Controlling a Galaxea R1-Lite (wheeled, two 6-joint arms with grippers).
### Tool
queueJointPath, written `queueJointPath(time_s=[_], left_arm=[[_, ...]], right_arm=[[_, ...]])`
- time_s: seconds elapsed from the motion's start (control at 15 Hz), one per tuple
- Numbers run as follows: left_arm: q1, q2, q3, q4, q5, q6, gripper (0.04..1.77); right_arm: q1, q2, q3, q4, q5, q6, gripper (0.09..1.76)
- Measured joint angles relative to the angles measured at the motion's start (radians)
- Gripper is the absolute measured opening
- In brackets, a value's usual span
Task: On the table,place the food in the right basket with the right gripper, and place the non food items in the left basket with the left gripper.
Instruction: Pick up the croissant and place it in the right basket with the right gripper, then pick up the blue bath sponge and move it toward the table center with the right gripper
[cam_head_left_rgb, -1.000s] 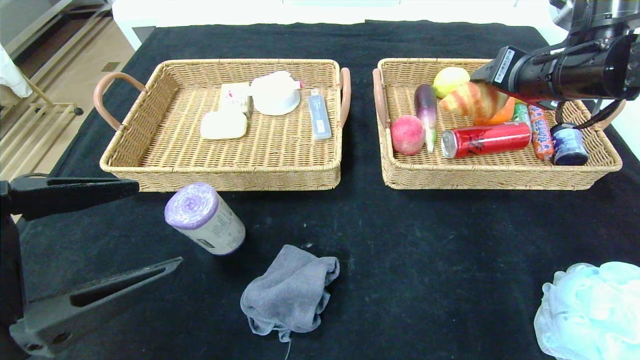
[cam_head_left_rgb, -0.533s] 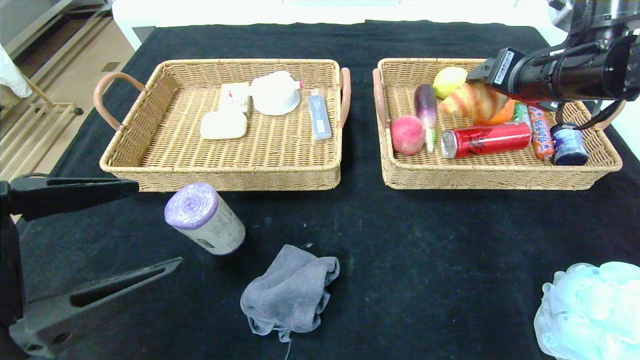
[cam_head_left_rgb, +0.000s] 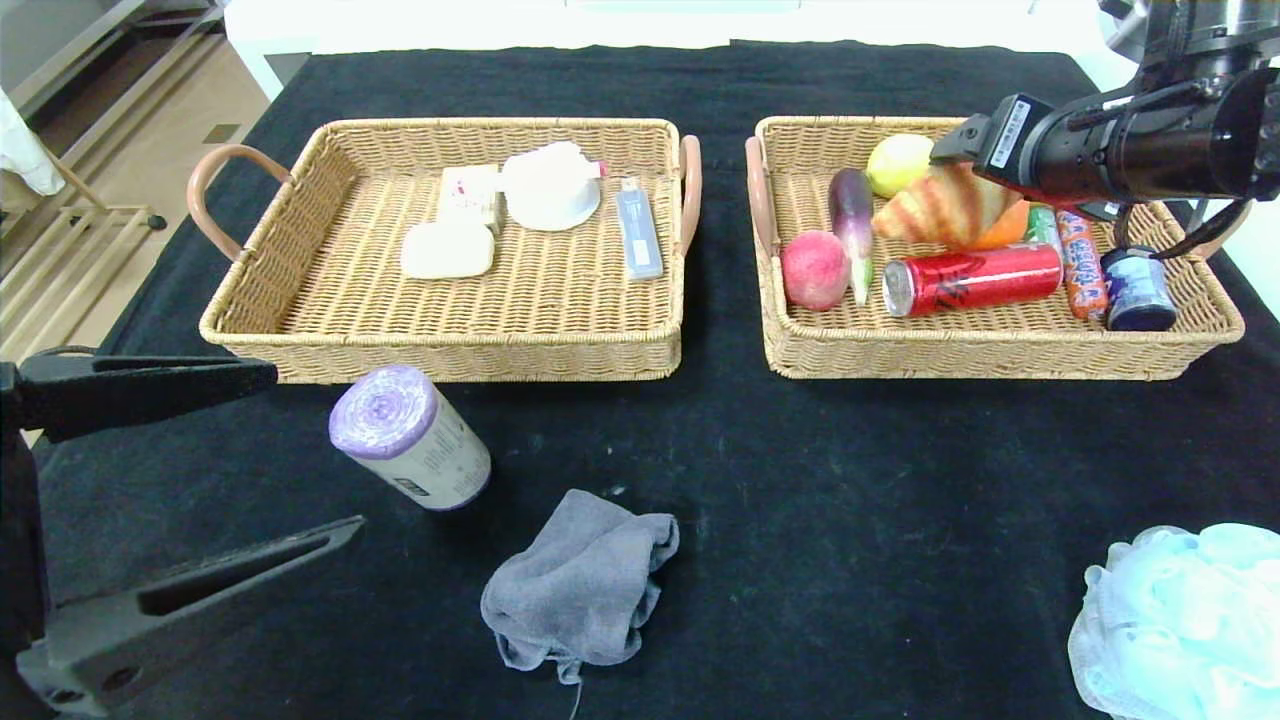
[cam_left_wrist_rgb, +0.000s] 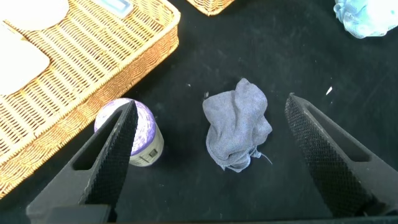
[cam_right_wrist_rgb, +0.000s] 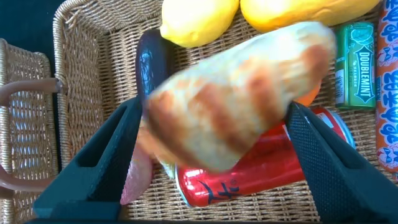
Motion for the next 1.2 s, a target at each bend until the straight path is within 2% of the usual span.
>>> queueJointPath(time_s=[0.67,0.93,1.2], left_arm=[[0.000,-0.003,-0.001,-0.001,0.000,0.000,1.72],[0.000,-0.003,-0.001,0.000,0.000,0.000,1.72],[0.000,-0.006,-0.001,0.000,0.000,0.000,1.72]], right_arm=[[0.002,-0.024,0.006,0.055,0.000,-0.039,1.69],[0.001,-0.071,0.070,0.059,0.001,-0.156,1.70],[-0.004,-0.163,0.153,0.116,0.001,-0.243,1.70]])
